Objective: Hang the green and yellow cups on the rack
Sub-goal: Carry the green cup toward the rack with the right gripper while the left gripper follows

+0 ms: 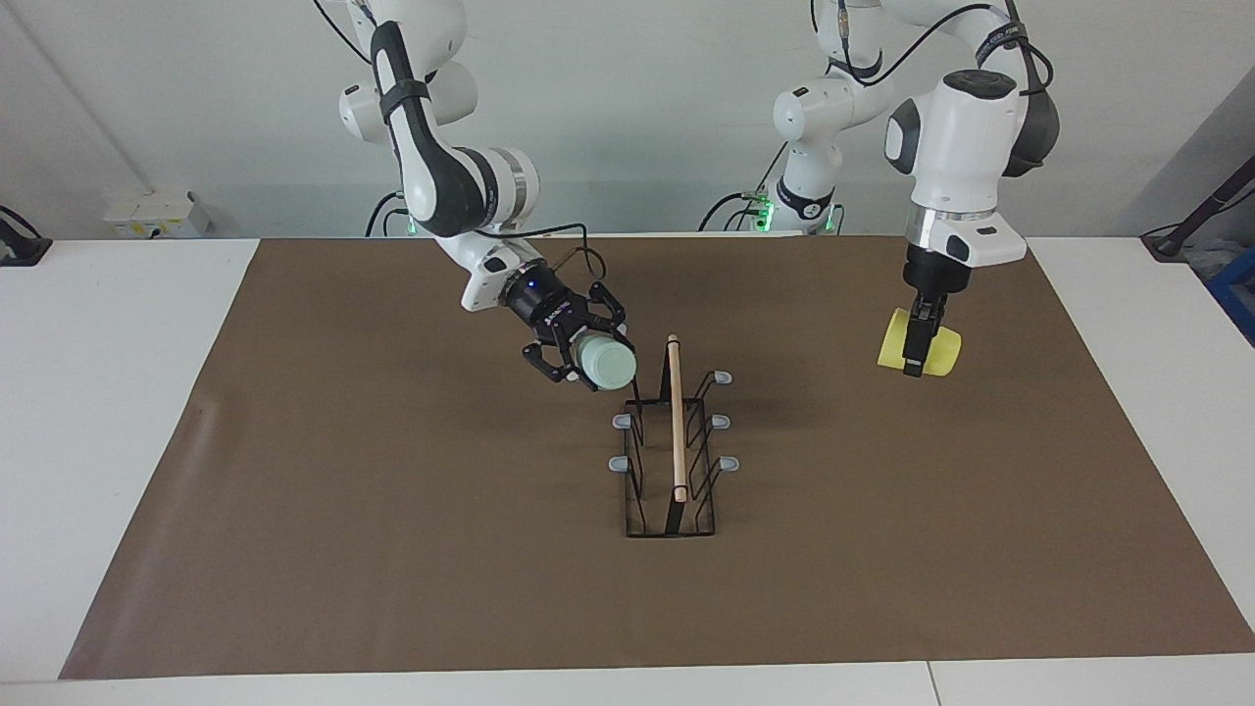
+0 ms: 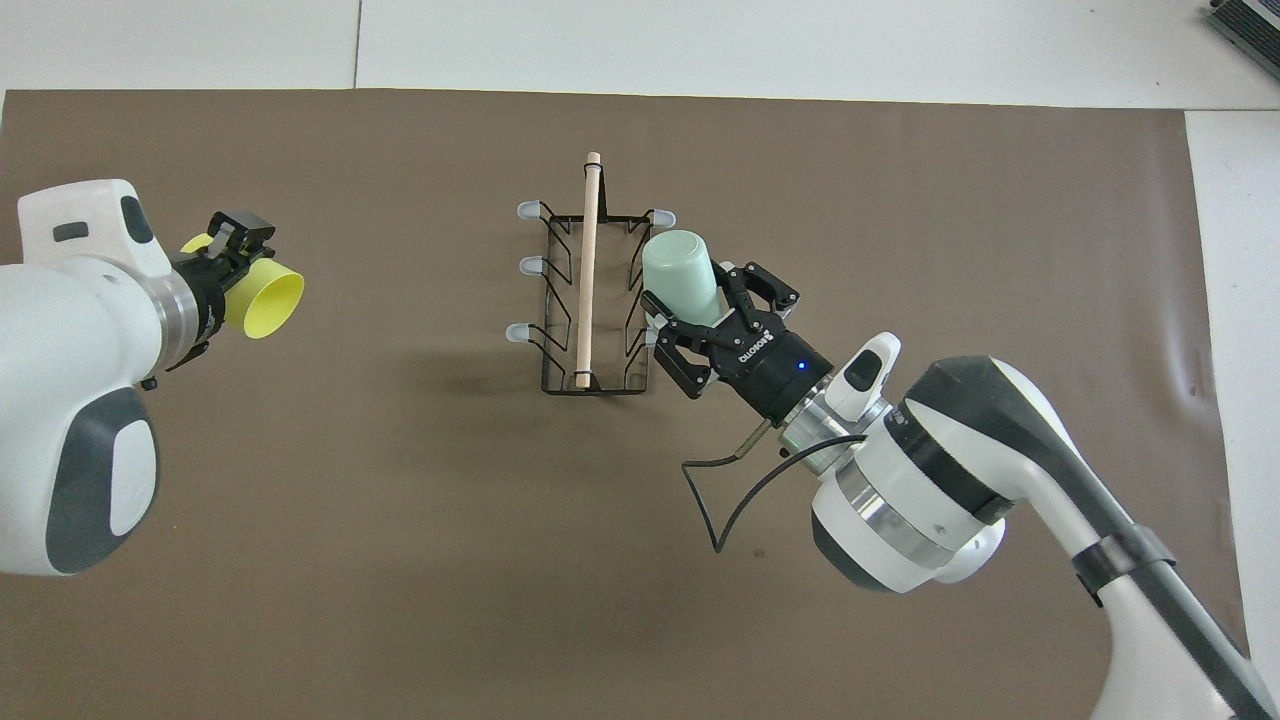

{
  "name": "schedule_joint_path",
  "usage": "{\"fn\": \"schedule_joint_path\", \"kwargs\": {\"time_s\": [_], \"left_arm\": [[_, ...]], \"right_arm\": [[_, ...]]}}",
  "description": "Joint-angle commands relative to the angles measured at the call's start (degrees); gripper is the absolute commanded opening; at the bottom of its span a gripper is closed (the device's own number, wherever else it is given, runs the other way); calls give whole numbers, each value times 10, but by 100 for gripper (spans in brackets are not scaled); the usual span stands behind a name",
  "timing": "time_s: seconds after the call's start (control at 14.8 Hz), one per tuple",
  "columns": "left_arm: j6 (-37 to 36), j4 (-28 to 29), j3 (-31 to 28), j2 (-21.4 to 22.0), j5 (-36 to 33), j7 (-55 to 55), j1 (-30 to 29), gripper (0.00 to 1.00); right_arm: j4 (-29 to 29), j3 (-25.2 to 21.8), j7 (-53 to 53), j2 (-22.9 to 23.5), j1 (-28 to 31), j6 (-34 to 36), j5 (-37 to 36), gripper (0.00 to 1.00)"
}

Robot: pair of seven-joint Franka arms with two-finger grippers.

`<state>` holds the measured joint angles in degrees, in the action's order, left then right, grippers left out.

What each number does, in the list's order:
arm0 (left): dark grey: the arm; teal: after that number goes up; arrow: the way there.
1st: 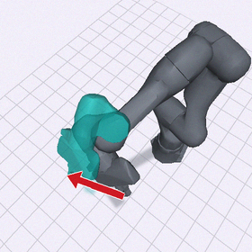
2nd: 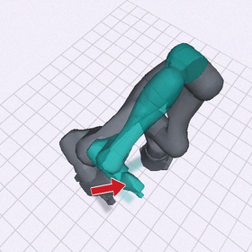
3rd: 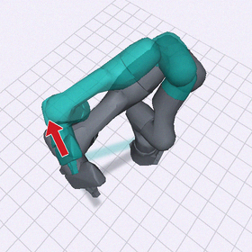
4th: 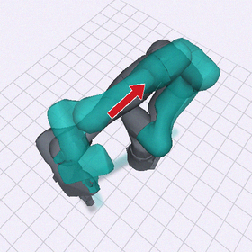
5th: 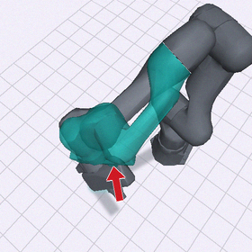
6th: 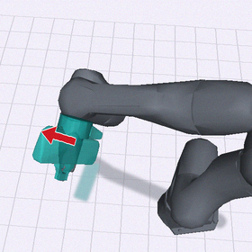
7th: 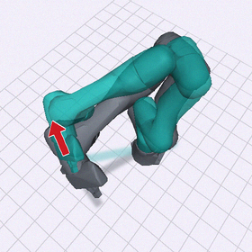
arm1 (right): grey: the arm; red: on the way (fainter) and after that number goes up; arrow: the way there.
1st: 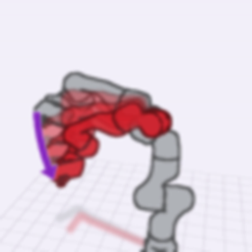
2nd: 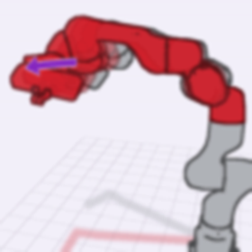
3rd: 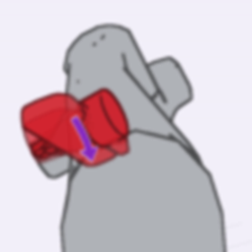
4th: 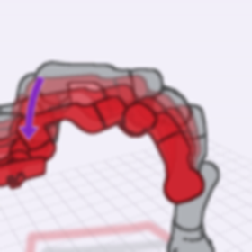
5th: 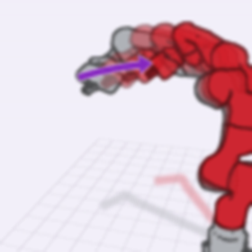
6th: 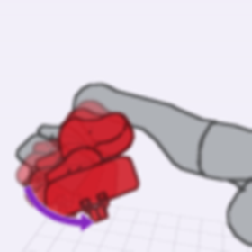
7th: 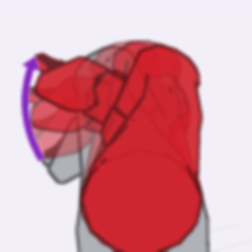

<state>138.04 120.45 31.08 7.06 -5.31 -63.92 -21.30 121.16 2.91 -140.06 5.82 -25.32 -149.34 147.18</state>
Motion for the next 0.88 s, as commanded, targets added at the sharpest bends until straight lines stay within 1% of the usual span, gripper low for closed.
{"fn": "schedule_joint_path", "kwargs": {"time_s": [0.0,0.2,0.27,0.41,0.54,0.61,0.74,0.81], "left_arm": [[21,18,23,18,-49,-17,-4,0],[21,12,52,17,-99,-23,-4,0],[13,1,61,12,-118,-18,-5,0],[-16,-22,72,5,-128,5,-4,0],[-34,-37,91,-1,-127,18,-4,0],[-33,-37,98,0,-129,21,-4,0],[-17,-37,109,-1,-171,24,-3,0],[-2,-36,115,-1,-179,20,-4,0]], "right_arm": [[19,-1,-69,-8,-8,14,65,0],[30,-1,-84,-12,-8,23,65,0],[31,-1,-99,-8,-8,31,67,0],[31,-1,-128,2,-8,41,86,0],[31,-1,-134,2,-8,44,88,0],[30,-1,-139,2,-8,46,90,0],[29,-1,-143,2,-10,47,107,0],[29,-1,-148,2,-24,47,118,0]]}}
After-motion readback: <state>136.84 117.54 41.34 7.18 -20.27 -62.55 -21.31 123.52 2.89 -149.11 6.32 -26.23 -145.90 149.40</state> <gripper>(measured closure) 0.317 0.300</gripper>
